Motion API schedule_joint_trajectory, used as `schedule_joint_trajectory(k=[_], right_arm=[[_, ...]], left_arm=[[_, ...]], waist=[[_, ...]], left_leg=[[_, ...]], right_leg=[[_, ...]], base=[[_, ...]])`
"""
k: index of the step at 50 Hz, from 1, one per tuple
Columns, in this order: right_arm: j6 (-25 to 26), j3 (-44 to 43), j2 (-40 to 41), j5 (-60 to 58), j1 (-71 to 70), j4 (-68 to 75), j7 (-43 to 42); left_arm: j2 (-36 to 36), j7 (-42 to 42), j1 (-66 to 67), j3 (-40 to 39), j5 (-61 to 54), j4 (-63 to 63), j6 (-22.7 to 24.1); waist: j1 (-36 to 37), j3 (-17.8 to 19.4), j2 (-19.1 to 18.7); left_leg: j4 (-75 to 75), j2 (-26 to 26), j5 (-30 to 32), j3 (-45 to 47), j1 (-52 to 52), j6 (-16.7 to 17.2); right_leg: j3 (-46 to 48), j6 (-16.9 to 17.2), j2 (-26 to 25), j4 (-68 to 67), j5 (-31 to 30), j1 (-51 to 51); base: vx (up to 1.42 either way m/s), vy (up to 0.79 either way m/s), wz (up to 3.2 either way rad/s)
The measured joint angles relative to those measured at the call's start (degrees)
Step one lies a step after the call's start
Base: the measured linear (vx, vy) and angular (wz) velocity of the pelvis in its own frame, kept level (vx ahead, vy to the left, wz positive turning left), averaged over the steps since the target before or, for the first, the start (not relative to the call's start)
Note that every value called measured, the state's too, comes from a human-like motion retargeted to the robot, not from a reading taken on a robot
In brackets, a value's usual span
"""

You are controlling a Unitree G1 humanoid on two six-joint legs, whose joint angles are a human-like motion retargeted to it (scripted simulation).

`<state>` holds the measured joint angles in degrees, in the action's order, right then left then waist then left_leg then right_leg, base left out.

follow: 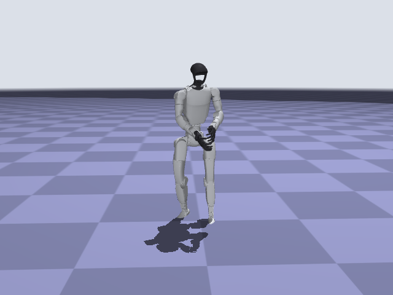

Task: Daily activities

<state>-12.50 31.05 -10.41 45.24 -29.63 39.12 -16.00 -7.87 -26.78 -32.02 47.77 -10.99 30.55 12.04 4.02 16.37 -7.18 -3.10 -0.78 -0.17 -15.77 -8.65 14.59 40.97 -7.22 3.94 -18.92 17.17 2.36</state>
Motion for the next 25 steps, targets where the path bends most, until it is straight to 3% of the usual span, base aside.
schedule_joint_trajectory(k=[25], right_arm=[[-0.9, 0.5, 0.6, 2.0, 7.3, -12.5, -4.2]], left_arm=[[3.8, -1.9, 2.8, -4.4, -25.9, -2.1, 1.0]], waist=[[-1.4, 1.1, 0.5]], left_leg=[[-0.2, 3.2, 3.3, -2.9, -2.8, 0.4]], right_leg=[[2.8, -2.2, 2.6, -6.5, 0.8, -3.2]], base=[[-0.04, 0.00, 0.25]])
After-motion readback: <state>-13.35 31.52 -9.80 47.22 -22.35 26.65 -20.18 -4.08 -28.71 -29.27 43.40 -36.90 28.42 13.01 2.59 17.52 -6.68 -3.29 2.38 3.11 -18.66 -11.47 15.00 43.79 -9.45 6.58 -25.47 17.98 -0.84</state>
